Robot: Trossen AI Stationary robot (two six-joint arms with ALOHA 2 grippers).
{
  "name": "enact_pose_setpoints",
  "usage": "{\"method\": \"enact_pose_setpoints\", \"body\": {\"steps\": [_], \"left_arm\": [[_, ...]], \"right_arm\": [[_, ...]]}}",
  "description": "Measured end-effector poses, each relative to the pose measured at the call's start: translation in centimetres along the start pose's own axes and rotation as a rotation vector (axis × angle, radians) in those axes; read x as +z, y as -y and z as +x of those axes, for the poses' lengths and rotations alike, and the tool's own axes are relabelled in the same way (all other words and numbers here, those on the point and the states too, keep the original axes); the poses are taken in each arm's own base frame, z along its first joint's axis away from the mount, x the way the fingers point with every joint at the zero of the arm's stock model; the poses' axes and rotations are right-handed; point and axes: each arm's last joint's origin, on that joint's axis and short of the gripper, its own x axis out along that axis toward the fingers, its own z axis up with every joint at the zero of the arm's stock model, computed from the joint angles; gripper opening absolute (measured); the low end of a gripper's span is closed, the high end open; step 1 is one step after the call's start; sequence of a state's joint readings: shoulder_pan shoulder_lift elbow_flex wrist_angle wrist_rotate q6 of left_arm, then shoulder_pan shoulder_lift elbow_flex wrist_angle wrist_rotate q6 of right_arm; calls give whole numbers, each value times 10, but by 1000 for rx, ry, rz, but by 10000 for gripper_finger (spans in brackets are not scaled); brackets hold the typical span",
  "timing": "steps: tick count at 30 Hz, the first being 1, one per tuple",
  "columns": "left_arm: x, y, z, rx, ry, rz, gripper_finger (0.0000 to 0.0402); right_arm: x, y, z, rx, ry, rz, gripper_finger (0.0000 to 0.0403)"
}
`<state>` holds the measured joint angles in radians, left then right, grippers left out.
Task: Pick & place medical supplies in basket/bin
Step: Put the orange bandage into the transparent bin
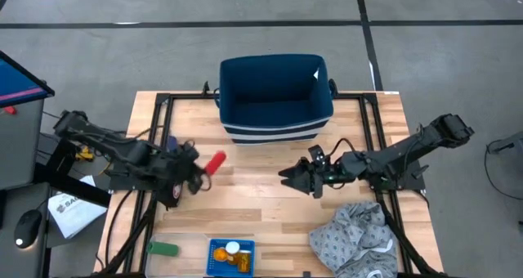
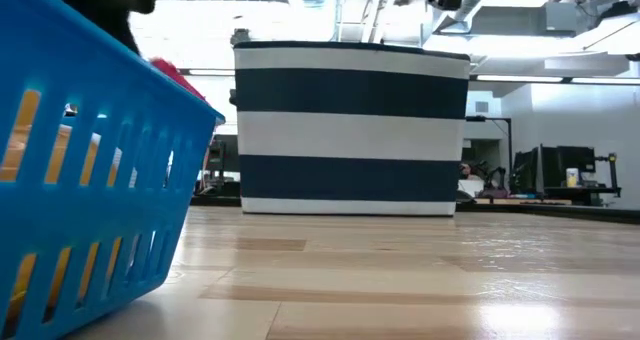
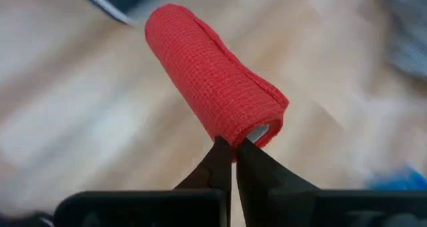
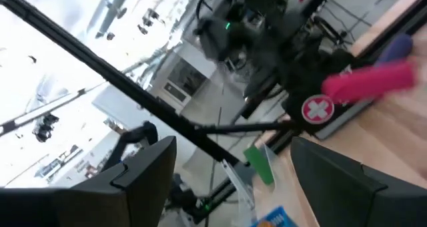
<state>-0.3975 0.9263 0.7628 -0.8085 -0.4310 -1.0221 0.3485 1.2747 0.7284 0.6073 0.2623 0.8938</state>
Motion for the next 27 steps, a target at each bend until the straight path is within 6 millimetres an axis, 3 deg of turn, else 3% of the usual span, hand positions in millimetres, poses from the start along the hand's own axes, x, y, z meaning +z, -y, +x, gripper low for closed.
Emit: {"method": "enact_pose_setpoints", "body": {"steps": [6,14,21,27], "left_arm": [[-17,10,-25,-277,-177,85,0],[-43,40,-44,-557,-569,247,0],[-64,67,-63,-619,-745,318,0],[-98,80,-58,-568,-841,430,0]], "right_arm": [[12,1,2,32,72,11,292],[22,3,3,51,132,18,292],[24,2,3,63,143,20,292],[23,2,3,61,143,16,292]]}}
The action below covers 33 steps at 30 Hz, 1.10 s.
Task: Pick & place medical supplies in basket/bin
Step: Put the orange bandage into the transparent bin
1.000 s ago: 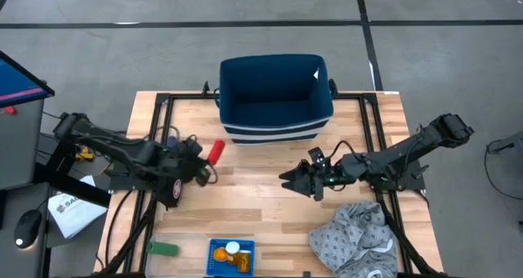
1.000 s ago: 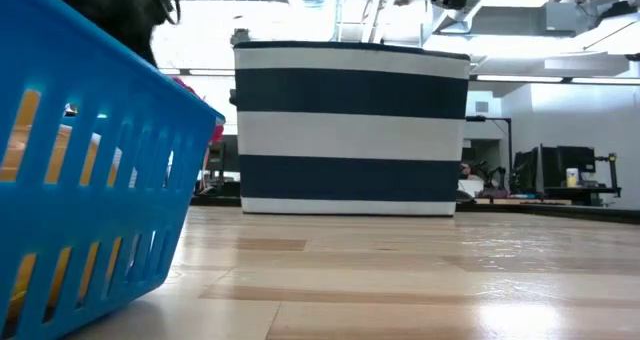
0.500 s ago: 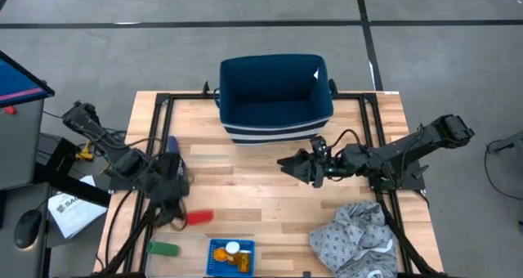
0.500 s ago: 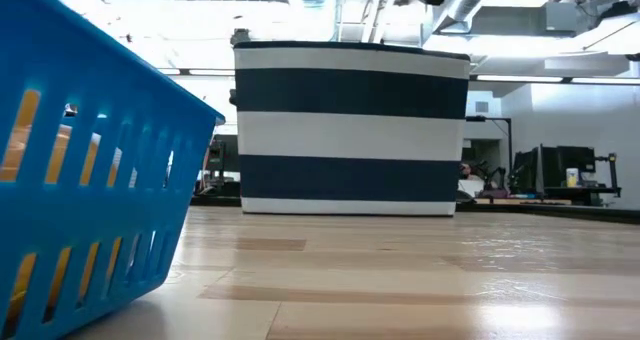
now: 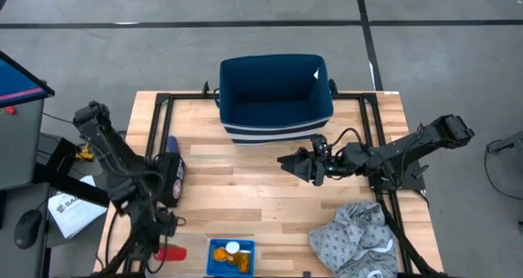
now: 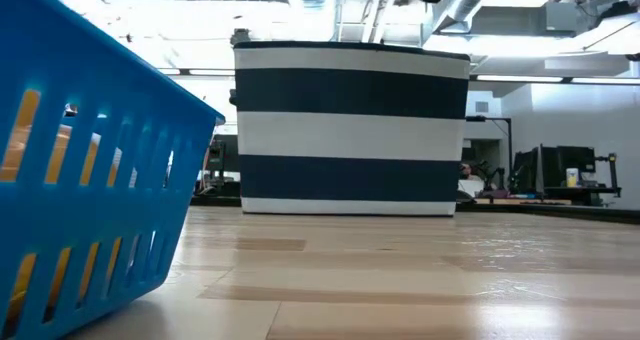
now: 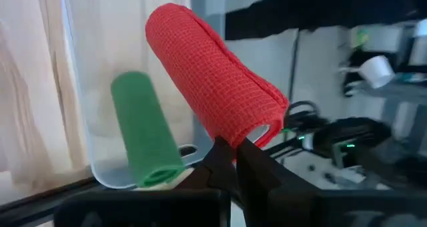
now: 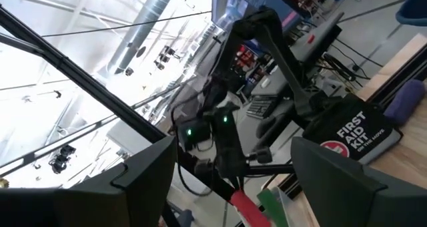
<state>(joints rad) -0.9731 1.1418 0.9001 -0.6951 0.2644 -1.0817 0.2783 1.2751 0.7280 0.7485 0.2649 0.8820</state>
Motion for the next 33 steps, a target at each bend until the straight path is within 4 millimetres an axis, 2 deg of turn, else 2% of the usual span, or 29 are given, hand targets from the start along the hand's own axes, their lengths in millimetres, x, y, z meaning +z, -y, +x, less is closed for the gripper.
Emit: {"method": "enact_pose_setpoints", "body": {"steps": [10,15,21,24,33], "left_arm": [[8,-1,39,116,-19,53,0],[8,-6,45,169,-53,82,1],[4,-10,38,209,-74,50,10],[2,-10,32,200,-64,54,42],[-6,-13,6,191,-27,62,187]], "right_arm": [[-1,0,0,1,-2,0,292],[-2,-2,-1,5,-7,1,292],[-5,-3,-2,8,-21,0,292],[-5,-3,-2,9,-24,0,292],[-5,-3,-2,6,-26,-20,292]]}}
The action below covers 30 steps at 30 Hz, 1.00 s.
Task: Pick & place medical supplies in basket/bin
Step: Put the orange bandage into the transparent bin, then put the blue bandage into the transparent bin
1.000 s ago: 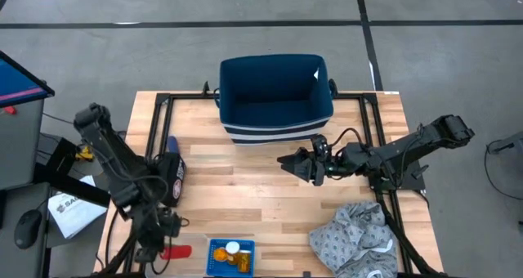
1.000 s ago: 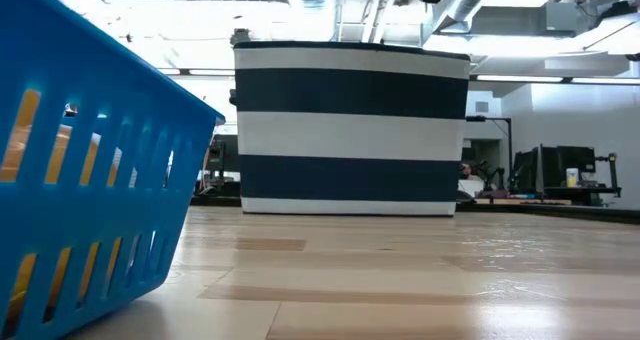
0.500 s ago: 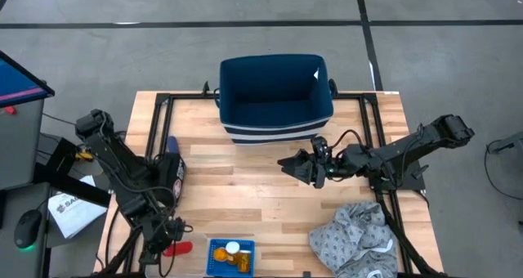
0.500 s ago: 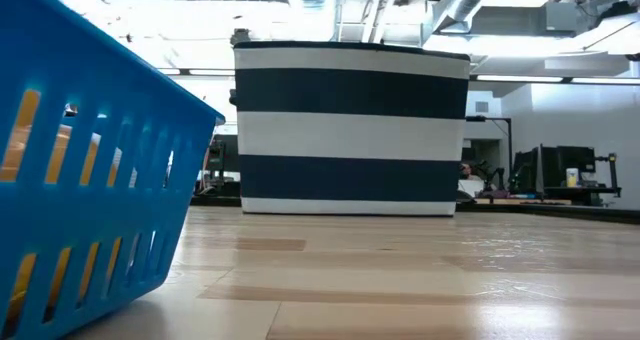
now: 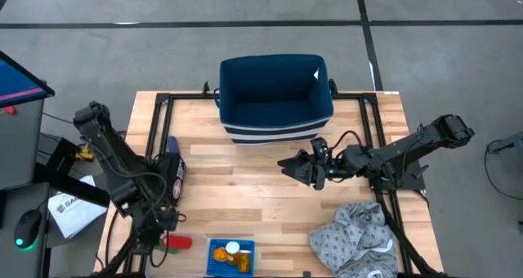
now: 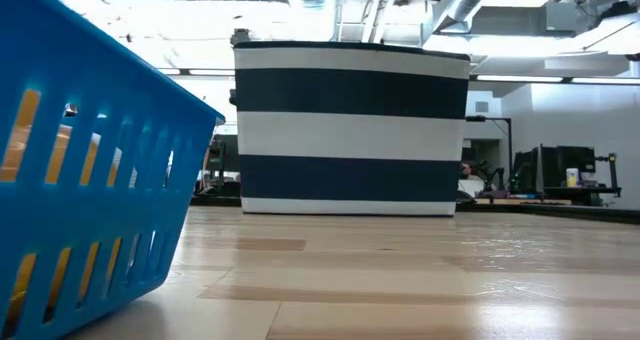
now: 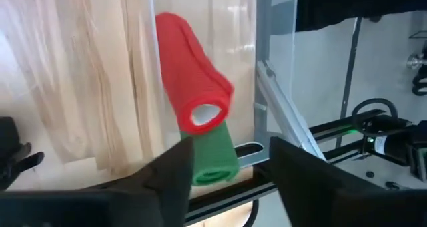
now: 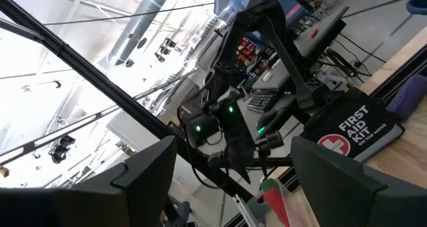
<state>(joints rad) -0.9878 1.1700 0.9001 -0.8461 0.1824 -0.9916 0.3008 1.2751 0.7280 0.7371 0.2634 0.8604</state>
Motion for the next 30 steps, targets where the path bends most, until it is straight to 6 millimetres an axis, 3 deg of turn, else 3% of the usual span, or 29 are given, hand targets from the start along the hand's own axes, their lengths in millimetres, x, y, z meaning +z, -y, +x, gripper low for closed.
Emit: {"method": "enact_pose_setpoints", "body": {"steps": [5,12,17,21,25,30], "left_arm": [[-5,-5,-23,-19,140,-6,224],[-3,-24,-64,-40,448,-91,216],[18,-43,-84,16,603,-86,218],[41,-62,-111,122,696,-99,227],[56,-94,-146,290,730,-307,232],[56,-139,-184,390,707,-648,232]], "right_arm": [[0,0,0,-3,-3,-1,292],[0,0,0,-3,-2,-1,292],[1,2,1,-8,4,1,292],[3,3,1,-13,11,0,292],[6,6,2,-22,22,4,292],[9,8,3,-29,33,19,292]]}}
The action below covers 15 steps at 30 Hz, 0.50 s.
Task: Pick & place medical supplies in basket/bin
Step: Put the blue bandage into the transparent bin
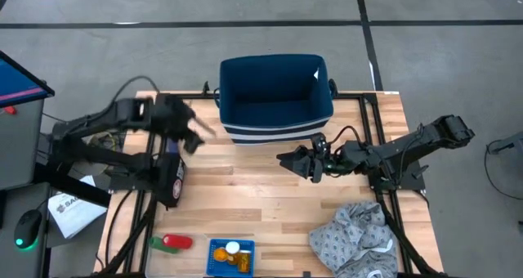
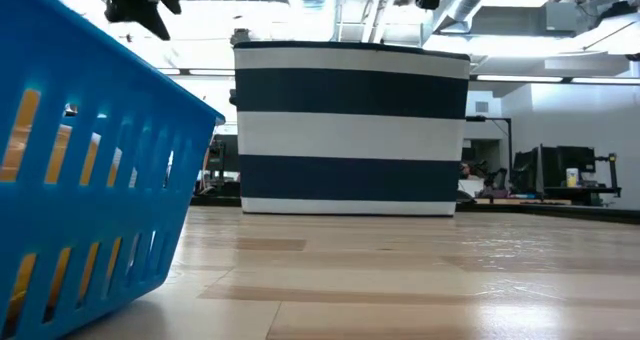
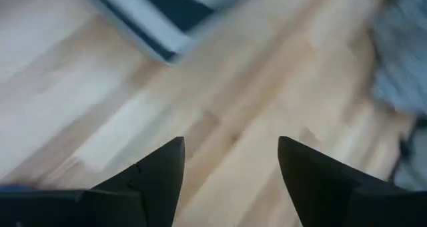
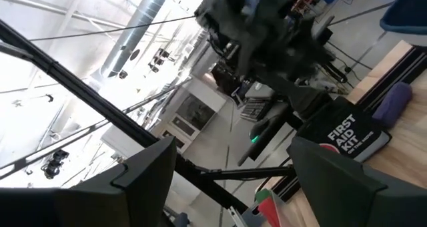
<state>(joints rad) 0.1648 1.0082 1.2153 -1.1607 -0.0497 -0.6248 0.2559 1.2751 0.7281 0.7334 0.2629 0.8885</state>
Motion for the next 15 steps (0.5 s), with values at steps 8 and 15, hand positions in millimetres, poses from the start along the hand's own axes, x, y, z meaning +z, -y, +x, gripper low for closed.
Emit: {"method": "enact_pose_setpoints", "body": {"steps": [8,15], "left_arm": [[35,-52,10,127,9,-317,232],[30,-76,20,375,73,-549,232]], "right_arm": [[0,4,1,-28,-9,91,292],[1,6,1,-61,23,205,292]]}}
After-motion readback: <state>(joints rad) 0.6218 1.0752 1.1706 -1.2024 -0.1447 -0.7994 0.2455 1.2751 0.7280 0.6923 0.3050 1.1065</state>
